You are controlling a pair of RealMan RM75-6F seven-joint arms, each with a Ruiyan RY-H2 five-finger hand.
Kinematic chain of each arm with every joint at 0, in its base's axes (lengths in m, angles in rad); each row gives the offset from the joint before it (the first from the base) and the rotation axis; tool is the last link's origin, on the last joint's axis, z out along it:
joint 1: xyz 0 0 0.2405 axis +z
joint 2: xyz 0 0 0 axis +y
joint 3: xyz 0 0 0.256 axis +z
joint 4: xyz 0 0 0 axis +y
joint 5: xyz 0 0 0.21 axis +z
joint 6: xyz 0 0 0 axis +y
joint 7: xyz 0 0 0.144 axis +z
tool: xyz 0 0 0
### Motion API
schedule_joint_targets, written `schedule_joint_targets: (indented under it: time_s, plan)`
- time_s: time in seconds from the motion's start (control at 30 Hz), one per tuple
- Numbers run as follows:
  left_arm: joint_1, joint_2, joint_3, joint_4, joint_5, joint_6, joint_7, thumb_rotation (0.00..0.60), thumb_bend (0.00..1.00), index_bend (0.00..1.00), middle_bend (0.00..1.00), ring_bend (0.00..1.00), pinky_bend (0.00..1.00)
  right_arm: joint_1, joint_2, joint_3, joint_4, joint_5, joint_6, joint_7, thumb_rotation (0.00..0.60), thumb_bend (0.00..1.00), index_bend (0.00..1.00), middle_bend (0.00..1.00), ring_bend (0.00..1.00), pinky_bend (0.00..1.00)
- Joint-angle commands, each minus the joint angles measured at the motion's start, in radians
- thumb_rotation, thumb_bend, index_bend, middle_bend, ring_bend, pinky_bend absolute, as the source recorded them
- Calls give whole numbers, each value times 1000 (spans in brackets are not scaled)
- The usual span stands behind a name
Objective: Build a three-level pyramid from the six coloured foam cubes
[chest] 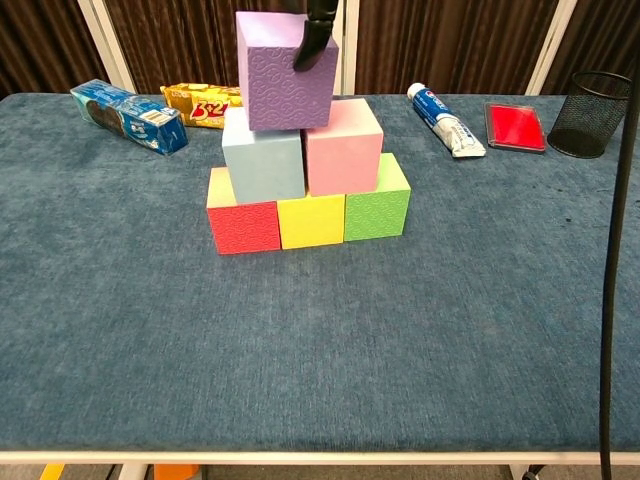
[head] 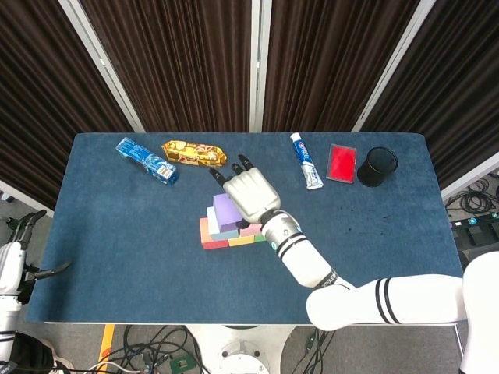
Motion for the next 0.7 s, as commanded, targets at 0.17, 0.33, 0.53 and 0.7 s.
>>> schedule_joint_targets:
  time_s: [0.17,0.33,0.53,0.7]
  plan:
    - [0,-1,-1,5,-1,-3,-6,600,66,85,111,7,136,8,19,-6,-10,23,1,-13,600,118,0,694,142,0]
    - [-1,-4,-2,12,1,-2,6,600,65,86,111,8,136,19,10,-16,-5,43,0,-26,600,118,0,694,142,0]
    - [1,-5,-2,15,-1,-2,-3,600,66,86,111,7,136,29,-6,-16,8,56,1,-30,600,118,0,696,142,0]
    - [2,-8,-1,24,-2,-4,-11,600,66,86,111,7,136,38,-14,-16,13,71,5,-35,600,118,0,696,142,0]
